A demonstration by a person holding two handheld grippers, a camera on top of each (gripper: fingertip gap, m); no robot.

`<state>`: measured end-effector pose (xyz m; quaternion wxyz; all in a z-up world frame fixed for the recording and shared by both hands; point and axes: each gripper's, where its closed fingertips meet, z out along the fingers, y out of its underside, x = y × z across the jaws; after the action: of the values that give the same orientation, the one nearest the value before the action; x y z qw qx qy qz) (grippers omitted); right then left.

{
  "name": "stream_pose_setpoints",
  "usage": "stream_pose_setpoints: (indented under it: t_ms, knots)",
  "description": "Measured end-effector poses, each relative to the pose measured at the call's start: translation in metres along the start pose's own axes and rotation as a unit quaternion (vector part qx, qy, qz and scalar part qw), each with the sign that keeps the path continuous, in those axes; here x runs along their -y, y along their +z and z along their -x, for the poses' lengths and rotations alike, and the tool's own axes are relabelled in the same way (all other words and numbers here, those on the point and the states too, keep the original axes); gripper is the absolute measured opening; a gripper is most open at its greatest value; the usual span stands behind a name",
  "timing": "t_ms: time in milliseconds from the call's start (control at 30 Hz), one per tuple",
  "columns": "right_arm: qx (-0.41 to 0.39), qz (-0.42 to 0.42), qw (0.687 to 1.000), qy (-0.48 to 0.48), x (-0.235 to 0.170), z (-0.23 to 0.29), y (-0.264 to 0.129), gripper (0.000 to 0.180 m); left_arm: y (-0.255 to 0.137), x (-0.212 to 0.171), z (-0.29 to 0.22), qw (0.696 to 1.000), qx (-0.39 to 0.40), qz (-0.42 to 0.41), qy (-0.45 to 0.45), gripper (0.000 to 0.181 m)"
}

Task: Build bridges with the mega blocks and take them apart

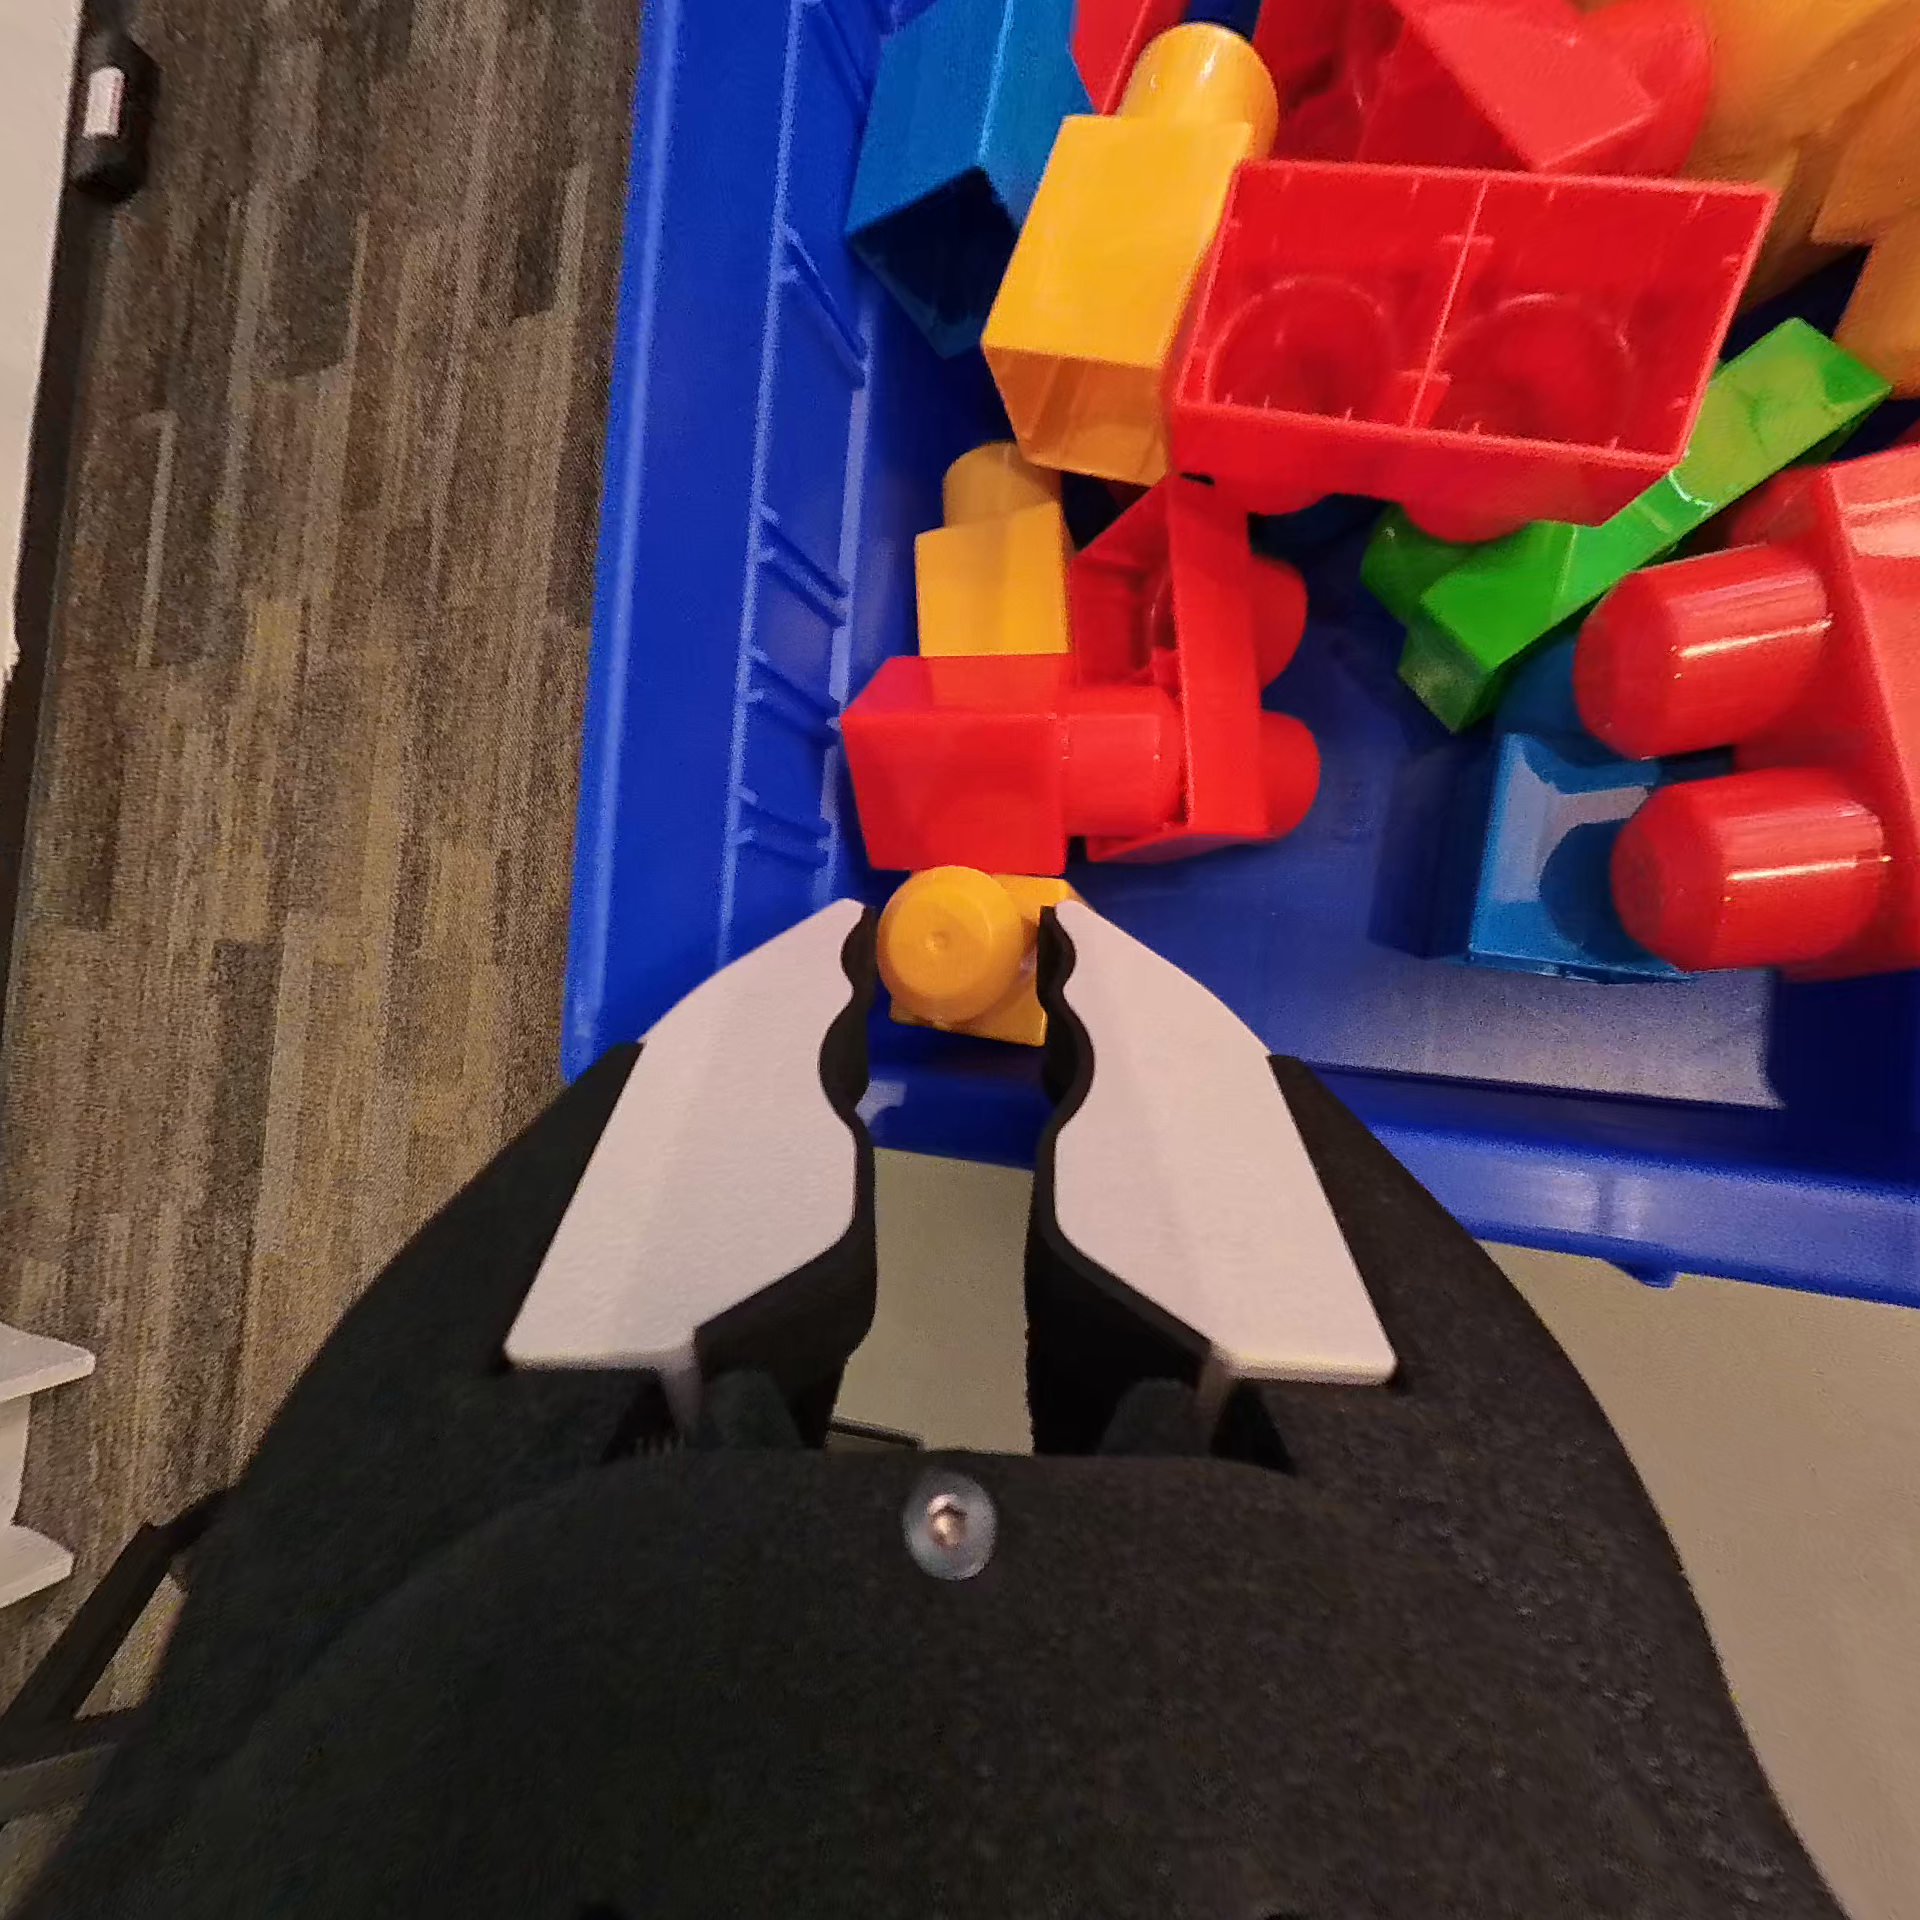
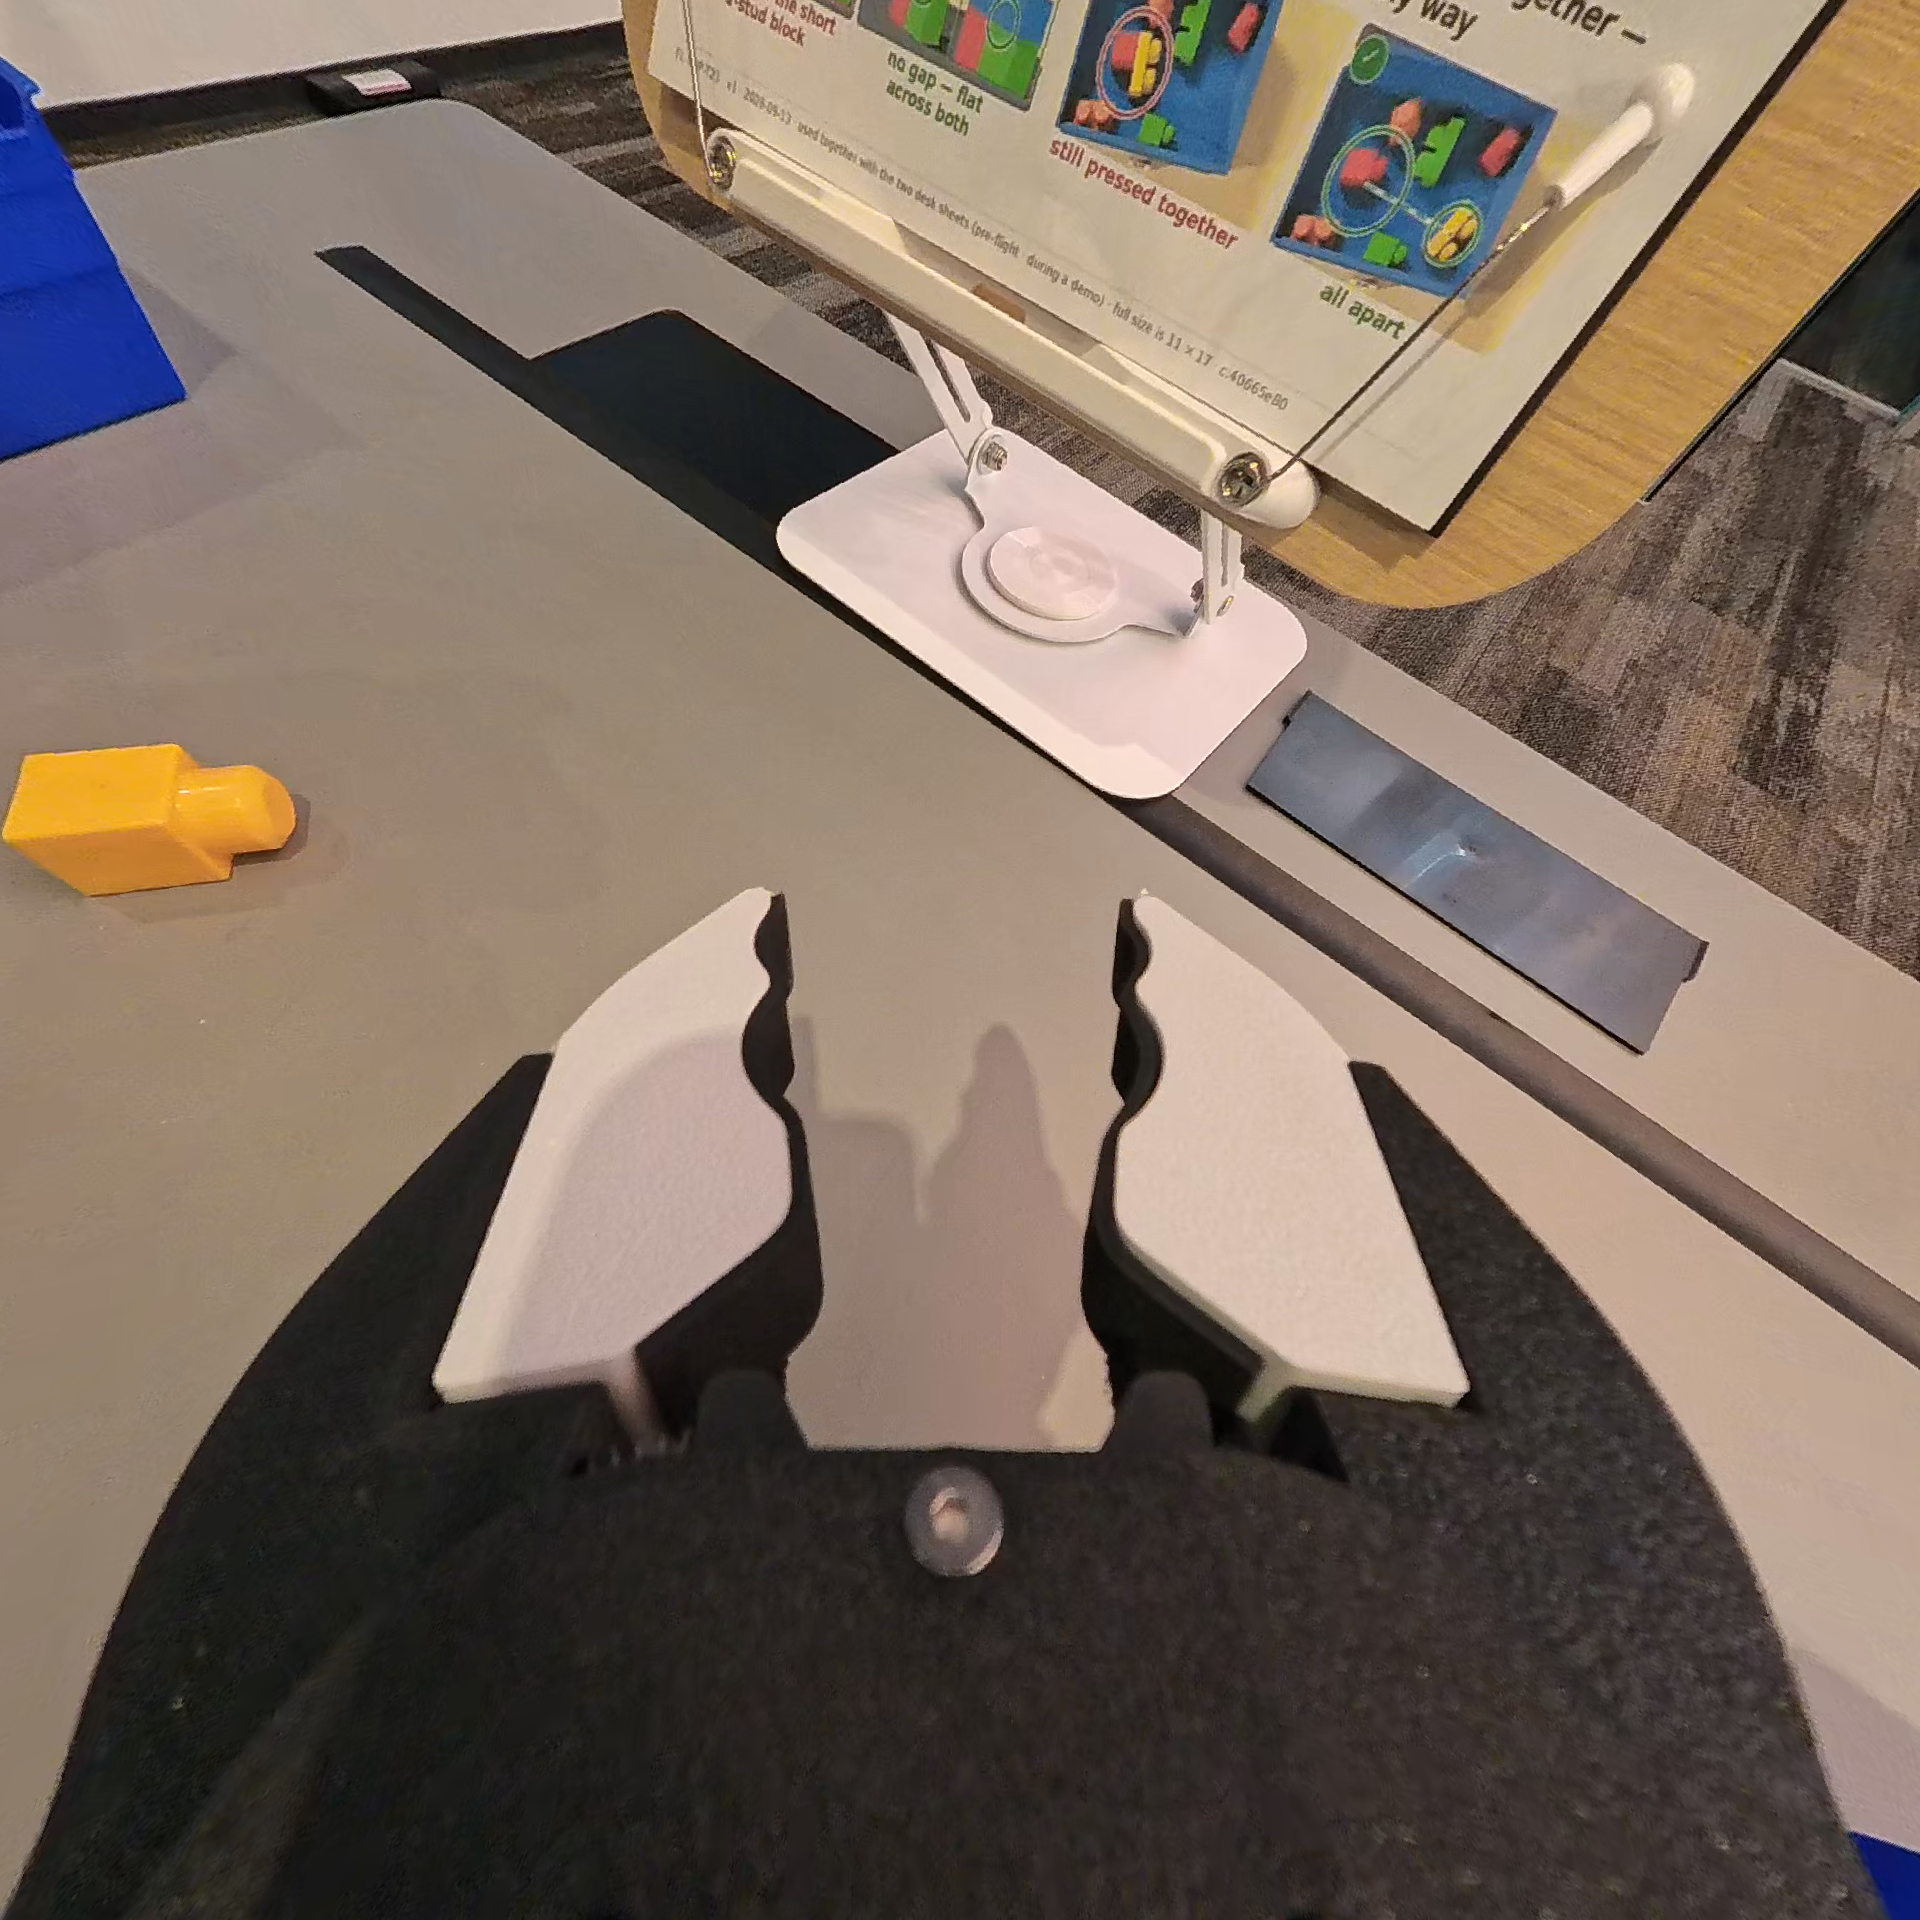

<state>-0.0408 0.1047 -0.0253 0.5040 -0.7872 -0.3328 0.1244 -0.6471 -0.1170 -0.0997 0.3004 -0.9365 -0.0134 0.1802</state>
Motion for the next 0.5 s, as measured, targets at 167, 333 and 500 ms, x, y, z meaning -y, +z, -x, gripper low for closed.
stream_pose_setpoints:
  t_ms: [167, 333, 500]
  knots:
    - [-0.002, -0.002, 1.000, -0.001, 0.001, -0.002, -0.001, 0.059, -0.028, 0.018, 0.004, 0.999, -0.003, -0.048, 0.004, 0.029]
    - [-0.002, -0.001, 1.000, 0.000, 0.001, -0.002, 0.000, 0.059, -0.097, 0.065, -0.042, 0.988, -0.056, -0.123, 0.072, 0.029]
    - [-0.001, -0.002, 1.000, -0.003, 0.002, -0.001, 0.000, 0.059, -0.160, 0.100, -0.140, 0.954, -0.117, -0.163, 0.223, 0.029]
